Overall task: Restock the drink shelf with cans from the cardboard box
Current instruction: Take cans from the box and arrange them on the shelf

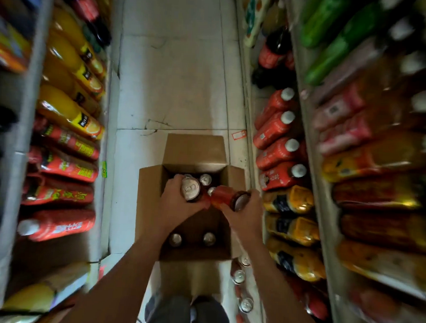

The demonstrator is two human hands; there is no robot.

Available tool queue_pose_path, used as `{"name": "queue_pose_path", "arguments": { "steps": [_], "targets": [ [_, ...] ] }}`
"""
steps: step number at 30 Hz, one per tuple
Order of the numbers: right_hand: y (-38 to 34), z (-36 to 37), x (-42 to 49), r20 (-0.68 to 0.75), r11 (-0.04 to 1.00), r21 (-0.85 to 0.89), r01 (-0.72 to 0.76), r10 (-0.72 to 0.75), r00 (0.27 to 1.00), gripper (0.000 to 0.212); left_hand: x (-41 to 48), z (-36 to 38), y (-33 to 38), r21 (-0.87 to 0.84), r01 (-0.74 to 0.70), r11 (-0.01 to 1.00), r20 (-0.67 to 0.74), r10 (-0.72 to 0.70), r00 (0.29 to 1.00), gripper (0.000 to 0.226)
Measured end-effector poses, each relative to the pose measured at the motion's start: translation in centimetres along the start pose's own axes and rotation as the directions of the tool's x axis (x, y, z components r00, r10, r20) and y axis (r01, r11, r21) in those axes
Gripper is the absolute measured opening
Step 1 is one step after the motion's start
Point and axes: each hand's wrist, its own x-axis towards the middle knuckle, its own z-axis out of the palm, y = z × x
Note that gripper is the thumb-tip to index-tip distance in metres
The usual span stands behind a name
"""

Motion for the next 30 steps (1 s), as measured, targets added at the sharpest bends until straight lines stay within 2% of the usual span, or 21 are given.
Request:
{"name": "queue_pose_path", "arguments": {
  "steps": [3,6,10,11,15,17,18,20,23,27,30],
  "targets": [
    [-4.4,-6.7,-3.7,-0.060,0.997,0.060,0.041,-0.037,0.998,0.067,-3.4,-3.1,6.3,-0.132,0.029,0.991,0.080,-0.018,0.997,0.067],
    [-8.1,-12.3,-7.5,-0.105,0.989,0.146,0.012,0.003,0.994,0.065,-6.3,-5.6,12.5,-0.211,0.085,0.974,0.173,-0.049,0.984,0.079],
    [-12.8,-18.6,-12.1,-0.131,0.972,0.235,0.020,0.011,0.991,0.069,-10.4,-7.7,20.3,-0.399,0.191,0.897,0.290,-0.074,0.954,0.096],
    [-14.1,-20.5,-13.1,-0.141,0.967,0.255,0.012,0.025,0.990,0.068,-11.4,-8.3,22.2,-0.418,0.190,0.888,0.324,-0.049,0.945,0.095],
    [-17.6,-25.9,-16.0,-0.178,0.962,0.270,0.034,0.015,0.984,0.068,-14.2,-10.3,28.3,-0.482,0.168,0.860,0.389,0.039,0.920,0.063],
    [-19.3,-28.3,-17.6,-0.211,0.958,0.272,0.086,-0.028,0.977,0.060,-15.2,-11.2,31.4,-0.474,0.154,0.867,0.432,0.077,0.899,0.070],
    [-20.0,-29.4,-18.4,-0.225,0.954,0.280,0.110,-0.046,0.973,0.054,-15.6,-11.6,32.9,-0.468,0.144,0.872,0.464,0.104,0.880,0.073],
    [-21.4,-31.5,-20.1,-0.235,0.951,0.266,0.158,-0.095,0.967,0.050,-16.5,-12.5,35.5,-0.483,0.171,0.859,0.517,0.122,0.848,0.060],
    [-22.7,-34.4,-22.7,-0.246,0.940,0.277,0.197,-0.129,0.961,0.058,-18.1,-13.6,39.0,-0.447,0.246,0.860,0.643,0.118,0.757,0.054],
    [-24.2,-38.3,-27.1,-0.275,0.898,0.350,0.269,-0.176,0.945,0.063,-20.1,-14.3,43.4,-0.398,0.198,0.896,0.753,0.196,0.628,0.068],
    [-25.1,-41.3,-30.8,-0.327,0.879,0.342,0.331,-0.219,0.919,0.057,-21.5,-13.8,46.0,-0.380,0.105,0.919,0.804,0.271,0.529,0.093]
  ]
}}
